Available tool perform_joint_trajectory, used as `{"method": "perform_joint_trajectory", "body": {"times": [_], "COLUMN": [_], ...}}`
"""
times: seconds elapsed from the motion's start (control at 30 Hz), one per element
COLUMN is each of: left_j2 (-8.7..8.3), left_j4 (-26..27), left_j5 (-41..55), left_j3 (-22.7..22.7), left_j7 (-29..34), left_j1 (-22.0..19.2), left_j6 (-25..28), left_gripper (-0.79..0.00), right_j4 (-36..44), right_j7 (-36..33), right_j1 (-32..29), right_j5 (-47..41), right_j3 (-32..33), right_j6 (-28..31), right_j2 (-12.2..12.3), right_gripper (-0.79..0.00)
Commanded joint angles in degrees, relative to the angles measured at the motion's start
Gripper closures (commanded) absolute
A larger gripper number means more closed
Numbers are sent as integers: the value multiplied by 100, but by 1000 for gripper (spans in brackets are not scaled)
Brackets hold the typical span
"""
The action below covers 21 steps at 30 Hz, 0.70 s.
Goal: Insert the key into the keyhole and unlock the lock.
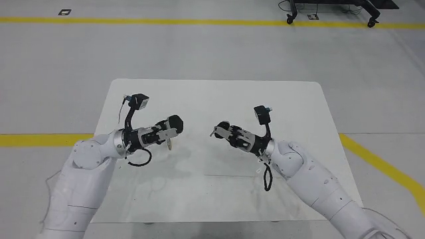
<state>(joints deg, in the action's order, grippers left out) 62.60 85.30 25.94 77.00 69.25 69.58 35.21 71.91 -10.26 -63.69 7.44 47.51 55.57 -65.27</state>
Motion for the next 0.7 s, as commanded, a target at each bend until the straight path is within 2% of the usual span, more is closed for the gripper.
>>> {"method": "perform_joint_trajectory", "body": {"times": [0.0,0.03,0.07,0.1,0.13,0.23,0.33,0.47,0.67], "left_j2": [-63,-94,-128,-163,-201,-301,-385,-491,-638], "left_j4": [-43,-67,-77,-88,-100,-158,-314,-520,-712], "left_j5": [252,336,318,221,38,-454,-526,-470,-366], "left_j3": [-208,-300,-380,-465,-555,-888,-1231,-1657,-2178], "left_j7": [103,141,152,124,72,-211,-428,-580,-817], "left_j1": [-177,-239,-303,-350,-403,-548,-717,-946,-1207], "left_j6": [-118,-156,-167,-138,-87,195,413,564,801], "left_gripper": [-785,-727,-622,-603,-523,-419,-400,-422,-379], "right_j4": [-68,-94,-119,-132,-134,-239,-274,-188,-143], "right_j7": [-188,-265,-332,-389,-451,-616,-696,-756,-820], "right_j1": [34,51,67,78,76,146,196,202,199], "right_j5": [-364,-480,-557,-625,-738,-973,-1076,-1158,-1093], "right_j3": [-45,-62,-77,-99,-145,-195,-216,-196,-161], "right_j6": [62,82,91,100,148,187,217,243,243], "right_j2": [-12,-18,-24,-34,-48,-77,-107,-129,-163], "right_gripper": [0,0,0,0,0,0,0,0,0]}}
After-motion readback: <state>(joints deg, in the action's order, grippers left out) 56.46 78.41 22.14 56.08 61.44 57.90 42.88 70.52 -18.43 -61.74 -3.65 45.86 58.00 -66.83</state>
